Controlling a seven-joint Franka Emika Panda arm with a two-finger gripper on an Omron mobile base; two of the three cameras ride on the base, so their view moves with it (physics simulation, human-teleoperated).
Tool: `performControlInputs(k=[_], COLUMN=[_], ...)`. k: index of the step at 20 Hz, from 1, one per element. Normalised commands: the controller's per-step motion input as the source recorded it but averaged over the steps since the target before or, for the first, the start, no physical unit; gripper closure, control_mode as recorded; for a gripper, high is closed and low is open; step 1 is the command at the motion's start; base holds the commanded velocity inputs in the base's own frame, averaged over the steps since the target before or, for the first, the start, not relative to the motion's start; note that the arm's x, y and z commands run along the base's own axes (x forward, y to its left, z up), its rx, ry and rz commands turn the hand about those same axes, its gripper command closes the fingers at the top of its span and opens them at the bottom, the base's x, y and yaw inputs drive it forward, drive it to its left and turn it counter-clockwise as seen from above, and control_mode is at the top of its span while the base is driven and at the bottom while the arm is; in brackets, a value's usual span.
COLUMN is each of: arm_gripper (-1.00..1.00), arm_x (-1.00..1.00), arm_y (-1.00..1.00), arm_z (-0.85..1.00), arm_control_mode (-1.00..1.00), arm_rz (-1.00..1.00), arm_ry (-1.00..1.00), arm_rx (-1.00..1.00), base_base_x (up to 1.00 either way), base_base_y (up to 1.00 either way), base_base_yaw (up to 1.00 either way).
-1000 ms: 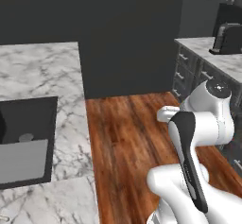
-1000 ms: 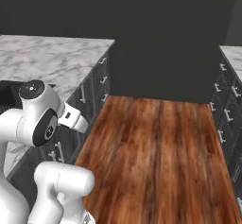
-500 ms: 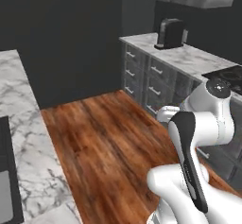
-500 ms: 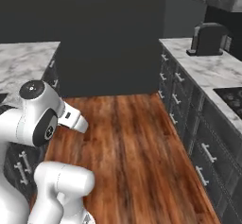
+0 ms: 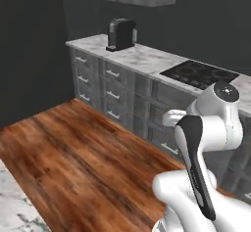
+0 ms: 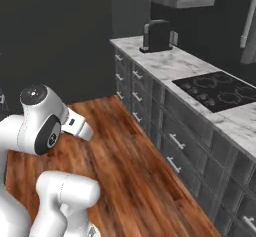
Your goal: Locate and retrieve the dish brush and soap dispenser from the cabinet. Place them next to the sink.
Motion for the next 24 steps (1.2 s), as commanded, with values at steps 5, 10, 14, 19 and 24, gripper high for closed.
performControlInputs(k=[5, 10, 14, 19, 24], arm_gripper=[-1.0, -1.0, -1.0, -1.0, -1.0], arm_x=[0.0, 0.0, 0.0, 0.0, 0.0], arm_y=[0.0, 0.0, 0.0, 0.0, 0.0], arm_z=[0.0, 0.0, 0.0, 0.0, 0.0], arm_control_mode=[1.0, 1.0, 1.0, 1.0, 1.0], arm_rz=[0.0, 0.0, 0.0, 0.0, 0.0], arm_ry=[0.0, 0.0, 0.0, 0.0, 0.0], arm_rx=[0.0, 0.0, 0.0, 0.0, 0.0], base_base_x=[0.0, 0.0, 0.0, 0.0, 0.0], base_base_y=[0.0, -0.01, -0.01, -0.03, -0.13], base_base_yaw=[-0.5, -0.5, -0.49, -0.49, -0.46])
